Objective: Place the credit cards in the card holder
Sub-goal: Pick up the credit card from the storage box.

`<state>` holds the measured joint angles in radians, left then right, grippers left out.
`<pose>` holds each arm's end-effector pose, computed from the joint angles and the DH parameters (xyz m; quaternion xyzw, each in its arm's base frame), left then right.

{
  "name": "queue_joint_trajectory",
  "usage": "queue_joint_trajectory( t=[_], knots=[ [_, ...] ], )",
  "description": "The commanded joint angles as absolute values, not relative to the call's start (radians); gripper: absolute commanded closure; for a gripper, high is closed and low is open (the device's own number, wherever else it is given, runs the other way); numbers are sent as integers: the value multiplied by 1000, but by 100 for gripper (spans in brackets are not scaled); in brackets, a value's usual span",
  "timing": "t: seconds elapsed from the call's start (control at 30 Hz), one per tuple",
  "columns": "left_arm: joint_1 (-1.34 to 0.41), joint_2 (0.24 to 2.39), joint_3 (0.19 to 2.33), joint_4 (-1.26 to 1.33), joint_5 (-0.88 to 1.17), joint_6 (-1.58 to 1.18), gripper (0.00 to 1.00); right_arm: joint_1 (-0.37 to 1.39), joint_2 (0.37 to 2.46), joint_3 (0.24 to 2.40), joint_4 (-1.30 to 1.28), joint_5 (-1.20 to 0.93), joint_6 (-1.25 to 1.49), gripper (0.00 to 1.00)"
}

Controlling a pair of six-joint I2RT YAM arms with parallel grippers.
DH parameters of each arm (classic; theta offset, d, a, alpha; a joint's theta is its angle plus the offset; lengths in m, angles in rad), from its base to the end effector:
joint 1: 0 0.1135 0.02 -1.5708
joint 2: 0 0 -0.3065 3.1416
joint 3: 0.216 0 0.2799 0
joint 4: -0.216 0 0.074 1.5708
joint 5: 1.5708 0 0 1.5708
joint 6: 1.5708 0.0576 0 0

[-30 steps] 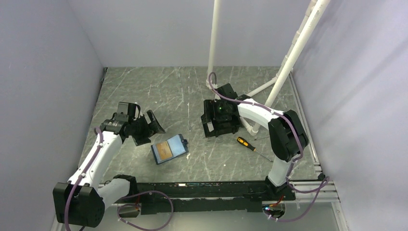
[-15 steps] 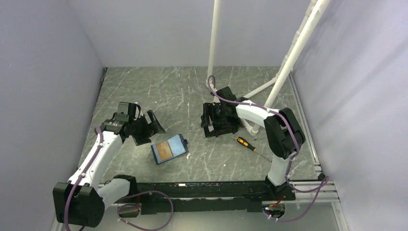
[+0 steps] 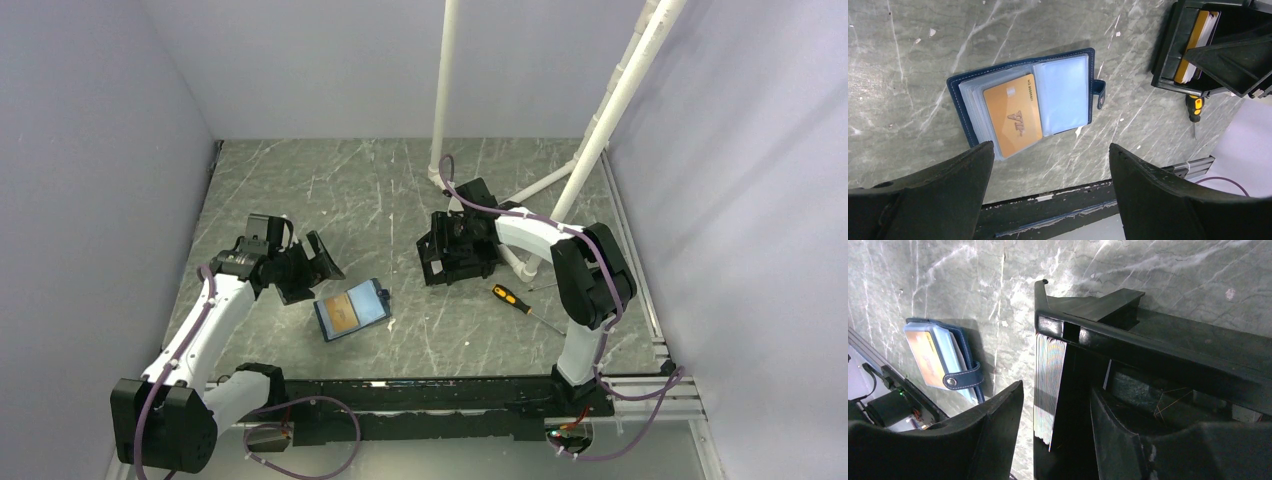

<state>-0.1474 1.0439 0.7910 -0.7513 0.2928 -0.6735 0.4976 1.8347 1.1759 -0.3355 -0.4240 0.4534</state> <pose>0.2101 -0.0480 0.2591 -0.2076 0.9278 -0.2388 0.1977 0.3593 0.2222 0.1834 -0.0805 0.9357 0.3066 0.1547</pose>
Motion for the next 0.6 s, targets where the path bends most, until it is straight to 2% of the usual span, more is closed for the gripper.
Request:
queue_joint_trajectory(
  t=[0.0,0.3,0.57],
  knots=[
    [-152,1026,790,-724,310,-675,10,494,1799,1177,-308,-454,456,47],
    [-152,1028,787,-718,316,-676,10,487,1780,1177,-317,-465,454,54],
    [-152,1032,784,-712,322,-677,10,479,1755,1173,-333,-464,445,55]
  ],
)
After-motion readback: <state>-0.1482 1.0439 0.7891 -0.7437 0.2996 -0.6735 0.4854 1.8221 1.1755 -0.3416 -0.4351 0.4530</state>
